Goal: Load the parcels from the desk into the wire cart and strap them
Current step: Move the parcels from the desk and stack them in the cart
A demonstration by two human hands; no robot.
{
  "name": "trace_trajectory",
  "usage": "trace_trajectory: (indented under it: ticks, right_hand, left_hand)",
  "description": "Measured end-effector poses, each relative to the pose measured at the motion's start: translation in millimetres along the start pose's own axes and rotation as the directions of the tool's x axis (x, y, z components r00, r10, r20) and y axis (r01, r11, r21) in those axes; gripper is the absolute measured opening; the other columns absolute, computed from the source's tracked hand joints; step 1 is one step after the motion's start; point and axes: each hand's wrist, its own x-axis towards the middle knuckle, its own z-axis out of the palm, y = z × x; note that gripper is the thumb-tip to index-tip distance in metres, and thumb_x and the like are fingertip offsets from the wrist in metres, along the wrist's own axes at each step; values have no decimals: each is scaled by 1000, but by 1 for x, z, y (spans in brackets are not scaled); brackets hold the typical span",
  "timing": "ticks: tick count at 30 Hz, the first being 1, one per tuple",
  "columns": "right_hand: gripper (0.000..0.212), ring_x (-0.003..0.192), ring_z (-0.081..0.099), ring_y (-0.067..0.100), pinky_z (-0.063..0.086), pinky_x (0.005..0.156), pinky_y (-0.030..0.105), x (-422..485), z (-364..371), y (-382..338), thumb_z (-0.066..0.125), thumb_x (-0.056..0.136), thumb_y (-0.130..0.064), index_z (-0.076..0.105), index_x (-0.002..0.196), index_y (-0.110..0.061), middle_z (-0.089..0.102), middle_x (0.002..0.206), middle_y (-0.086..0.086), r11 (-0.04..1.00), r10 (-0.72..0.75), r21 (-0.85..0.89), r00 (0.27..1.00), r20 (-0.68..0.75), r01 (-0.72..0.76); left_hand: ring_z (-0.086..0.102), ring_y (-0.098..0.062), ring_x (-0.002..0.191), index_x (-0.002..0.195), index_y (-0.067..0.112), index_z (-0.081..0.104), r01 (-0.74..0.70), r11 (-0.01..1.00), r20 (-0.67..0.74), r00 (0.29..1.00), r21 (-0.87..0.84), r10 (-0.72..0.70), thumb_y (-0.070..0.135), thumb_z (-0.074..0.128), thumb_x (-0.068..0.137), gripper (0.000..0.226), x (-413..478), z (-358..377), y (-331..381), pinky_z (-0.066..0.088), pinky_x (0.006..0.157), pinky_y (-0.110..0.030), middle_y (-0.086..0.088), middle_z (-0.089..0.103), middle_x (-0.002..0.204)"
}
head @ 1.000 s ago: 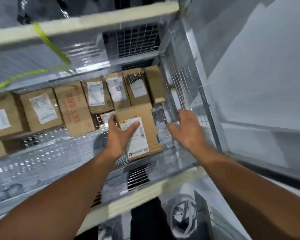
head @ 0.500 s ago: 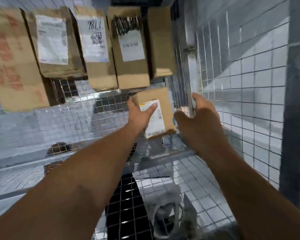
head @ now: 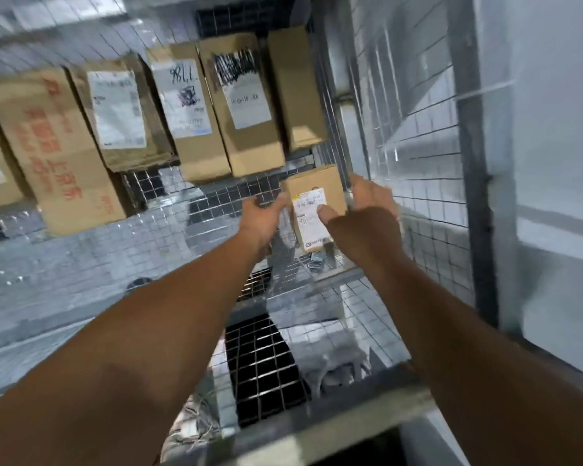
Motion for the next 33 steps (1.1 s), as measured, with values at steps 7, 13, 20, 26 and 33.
trace_trajectory:
  ticks: [7,13,20,26,33]
  right_hand:
    - [73,147,39,25,27,122,35,-99,-56,-23,67,99,-39,33,162,-24,38,163,6,977,-39,209,998,-50,49]
    - [56,138,48,27,33,111,27,-294,-75,-14,67,100,-26,49,152,-14,53,150,10,971,-90,191,964,-251,140]
    - [56,139,50,26,38,118,44,-507,-23,33,65,101,-30,49,152,-13,53,151,9,796,397,601,807,-438,-65]
    - [49,127,56,28,42,109,37,-660,34,105,69,98,-28,58,142,-11,61,137,10,651,687,738,552,-473,-178]
    - [61,149,34,27,26,122,36,-796,128,160,60,103,-39,44,156,-14,44,158,9,364,923,906,215,-319,-219]
  left_hand:
    - [56,-21,123,148,20,47,-201,959,24,980,198,200,53,65,97,63,-139,-103,30,47,103,-35,-5,49,153]
    - [55,-25,129,138,26,56,-443,831,218,895,336,390,55,59,100,48,-289,-149,57,45,105,-41,-2,57,143]
    - [53,-15,133,133,32,55,-747,554,596,647,369,476,38,61,103,32,-450,-148,22,42,107,-34,7,57,142]
    - [51,-9,134,143,33,54,-833,363,843,504,417,189,49,62,100,46,-547,-94,-74,39,107,-30,15,55,144]
    - [50,-14,136,142,29,55,-945,80,942,305,318,-138,54,59,96,52,-648,-30,-194,39,110,-36,9,56,144]
